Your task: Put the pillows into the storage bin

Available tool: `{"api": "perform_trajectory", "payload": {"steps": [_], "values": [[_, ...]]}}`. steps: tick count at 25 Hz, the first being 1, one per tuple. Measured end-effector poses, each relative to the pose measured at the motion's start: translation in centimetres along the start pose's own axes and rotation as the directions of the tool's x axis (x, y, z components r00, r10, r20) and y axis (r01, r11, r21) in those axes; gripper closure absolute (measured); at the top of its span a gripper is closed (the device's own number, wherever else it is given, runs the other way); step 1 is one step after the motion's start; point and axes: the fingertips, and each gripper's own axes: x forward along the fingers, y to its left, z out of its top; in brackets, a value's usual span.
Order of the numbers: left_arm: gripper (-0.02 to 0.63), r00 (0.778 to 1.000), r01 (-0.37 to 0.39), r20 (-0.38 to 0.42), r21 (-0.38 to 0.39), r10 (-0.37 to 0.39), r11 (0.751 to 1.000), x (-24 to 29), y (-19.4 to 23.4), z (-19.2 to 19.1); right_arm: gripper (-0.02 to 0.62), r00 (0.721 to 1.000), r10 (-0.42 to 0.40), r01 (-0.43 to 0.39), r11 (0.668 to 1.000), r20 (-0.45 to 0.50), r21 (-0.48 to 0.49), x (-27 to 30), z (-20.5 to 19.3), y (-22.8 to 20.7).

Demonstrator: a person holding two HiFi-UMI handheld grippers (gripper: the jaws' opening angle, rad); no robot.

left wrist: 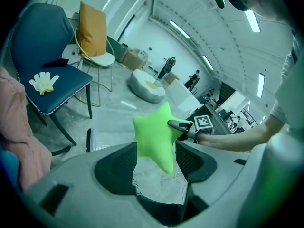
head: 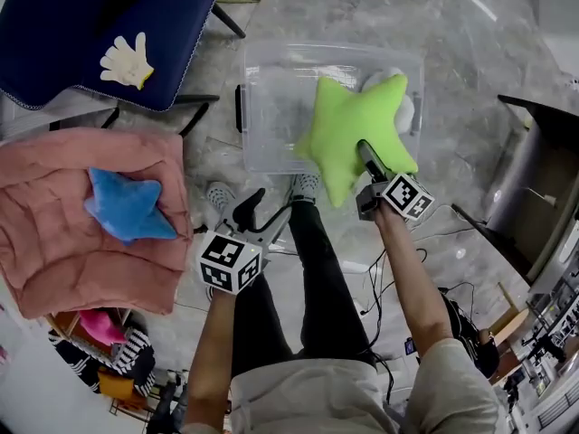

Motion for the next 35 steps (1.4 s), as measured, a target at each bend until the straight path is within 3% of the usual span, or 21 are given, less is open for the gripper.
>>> {"api": "perform_trajectory", "payload": {"steps": [4,12,17,20,27,35], "values": [[0.351,1.0,-0.02,-0.013,-0.024,0.02,1.0,1.1,0.1,0.5,0.143,0.991,-0.137,0.137,0.99,-0.006,-0.028,2.4,1.5,-4.8],[0.354,0.997,-0.042,-0.071,-0.067,0.037,0.997,2.2,-0.4,-0.4,0.138,0.955,-0.275,0.257,0.955,-0.114,-0.145,7.6,0.3,-11.6],[0.354,0.99,-0.071,-0.127,-0.133,0.054,0.989,2.2,-1.4,-3.6,0.127,0.929,-0.303,0.241,0.931,-0.213,-0.274,9.0,-2.4,-13.7],[0.354,0.988,-0.078,-0.144,-0.165,0.054,0.983,2.1,-1.4,-4.1,0.126,0.919,-0.33,0.274,0.928,-0.217,-0.251,10.0,-2.8,-14.5],[0.354,0.984,-0.095,-0.169,-0.173,0.065,0.98,3.7,-0.7,-3.7,0.123,0.863,-0.413,0.37,0.909,-0.29,-0.192,13.8,-2.0,-18.0],[0.354,0.975,-0.102,-0.212,-0.129,0.073,0.986,3.6,-0.4,-4.5,0.12,0.841,-0.414,0.336,0.904,-0.348,-0.264,19.6,-3.9,-19.8]]}}
